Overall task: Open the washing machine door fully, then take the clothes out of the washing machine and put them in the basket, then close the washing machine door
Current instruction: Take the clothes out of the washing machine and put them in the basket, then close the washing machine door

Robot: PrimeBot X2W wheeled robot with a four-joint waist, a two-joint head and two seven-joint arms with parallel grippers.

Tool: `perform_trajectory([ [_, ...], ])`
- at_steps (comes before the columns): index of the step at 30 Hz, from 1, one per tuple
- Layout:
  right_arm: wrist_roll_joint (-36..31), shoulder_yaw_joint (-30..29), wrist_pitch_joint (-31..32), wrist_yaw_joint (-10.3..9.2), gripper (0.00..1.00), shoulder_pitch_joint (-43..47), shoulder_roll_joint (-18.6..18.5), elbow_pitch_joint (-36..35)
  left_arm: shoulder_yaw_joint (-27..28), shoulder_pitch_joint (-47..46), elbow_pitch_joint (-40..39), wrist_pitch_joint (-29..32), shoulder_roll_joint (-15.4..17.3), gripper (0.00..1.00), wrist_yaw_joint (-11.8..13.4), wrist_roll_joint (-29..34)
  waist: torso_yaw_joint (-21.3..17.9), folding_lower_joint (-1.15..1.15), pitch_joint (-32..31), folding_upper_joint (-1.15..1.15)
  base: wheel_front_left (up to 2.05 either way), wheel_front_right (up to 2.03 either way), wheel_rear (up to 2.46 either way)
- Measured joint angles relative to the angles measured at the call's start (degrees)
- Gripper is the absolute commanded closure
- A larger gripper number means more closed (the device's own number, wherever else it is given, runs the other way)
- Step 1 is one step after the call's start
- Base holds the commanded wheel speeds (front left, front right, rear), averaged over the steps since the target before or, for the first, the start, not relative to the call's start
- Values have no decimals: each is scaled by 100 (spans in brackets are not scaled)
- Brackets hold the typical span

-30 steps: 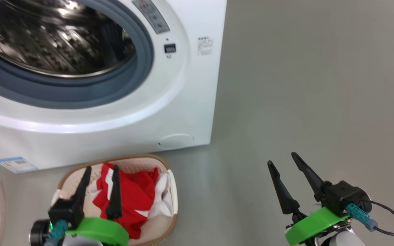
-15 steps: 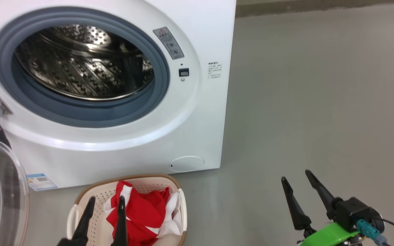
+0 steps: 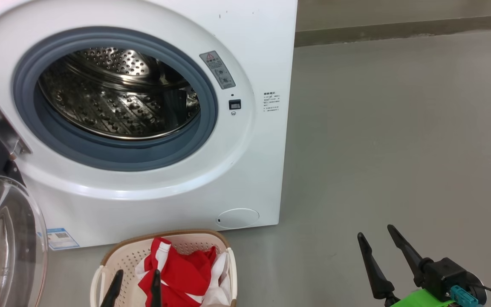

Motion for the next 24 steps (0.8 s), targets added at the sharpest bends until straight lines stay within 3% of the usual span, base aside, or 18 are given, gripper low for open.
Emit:
perform_trajectory([
  [24, -41, -40, 144, 0, 0, 117, 7, -113, -79, 65, -21, 75, 49, 0, 105, -2, -17, 0, -34, 0, 0, 0, 0],
])
